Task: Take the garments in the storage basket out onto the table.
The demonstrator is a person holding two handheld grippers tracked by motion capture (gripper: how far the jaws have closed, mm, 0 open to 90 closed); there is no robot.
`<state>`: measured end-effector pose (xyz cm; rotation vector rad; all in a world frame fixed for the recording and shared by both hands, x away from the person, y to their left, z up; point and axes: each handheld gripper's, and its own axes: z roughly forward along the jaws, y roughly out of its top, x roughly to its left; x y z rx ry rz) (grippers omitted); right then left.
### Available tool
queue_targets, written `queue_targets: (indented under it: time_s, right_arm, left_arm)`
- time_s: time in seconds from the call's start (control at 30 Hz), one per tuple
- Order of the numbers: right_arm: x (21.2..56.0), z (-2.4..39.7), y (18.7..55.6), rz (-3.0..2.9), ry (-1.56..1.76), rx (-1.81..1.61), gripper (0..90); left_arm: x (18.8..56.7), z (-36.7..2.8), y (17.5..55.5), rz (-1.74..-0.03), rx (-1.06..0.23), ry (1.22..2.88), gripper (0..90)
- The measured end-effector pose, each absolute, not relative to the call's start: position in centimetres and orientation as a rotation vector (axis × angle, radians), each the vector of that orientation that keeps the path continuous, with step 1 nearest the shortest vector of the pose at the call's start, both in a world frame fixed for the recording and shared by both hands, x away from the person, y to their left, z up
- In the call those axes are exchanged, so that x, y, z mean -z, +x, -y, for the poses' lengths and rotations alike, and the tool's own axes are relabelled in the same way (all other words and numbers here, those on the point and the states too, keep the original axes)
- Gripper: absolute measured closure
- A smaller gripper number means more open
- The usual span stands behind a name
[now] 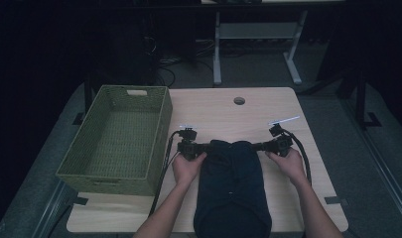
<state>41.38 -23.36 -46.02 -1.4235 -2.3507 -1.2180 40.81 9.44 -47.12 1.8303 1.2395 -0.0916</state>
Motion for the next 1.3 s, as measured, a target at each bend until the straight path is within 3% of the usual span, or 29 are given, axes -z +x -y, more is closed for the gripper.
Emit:
queue_targets:
  time_s: [0.47,1.0,1.3]
  right_arm:
    - [44.4,24.4,41.9,2.302,-1.438,1.302,80.8]
    - [36.5,24.5,43.6,2.341,-1.386,1.489,80.6]
    - [36.6,24.2,41.8,2.363,-1.351,1.505,80.2]
  left_arm:
    - [43.5,-8.7,41.7,-1.166,0.014,1.800,81.7]
    - [36.0,-9.7,43.4,-1.053,-0.068,1.739,81.5]
    - [36.8,-10.2,41.6,-1.016,-0.072,1.745,81.4]
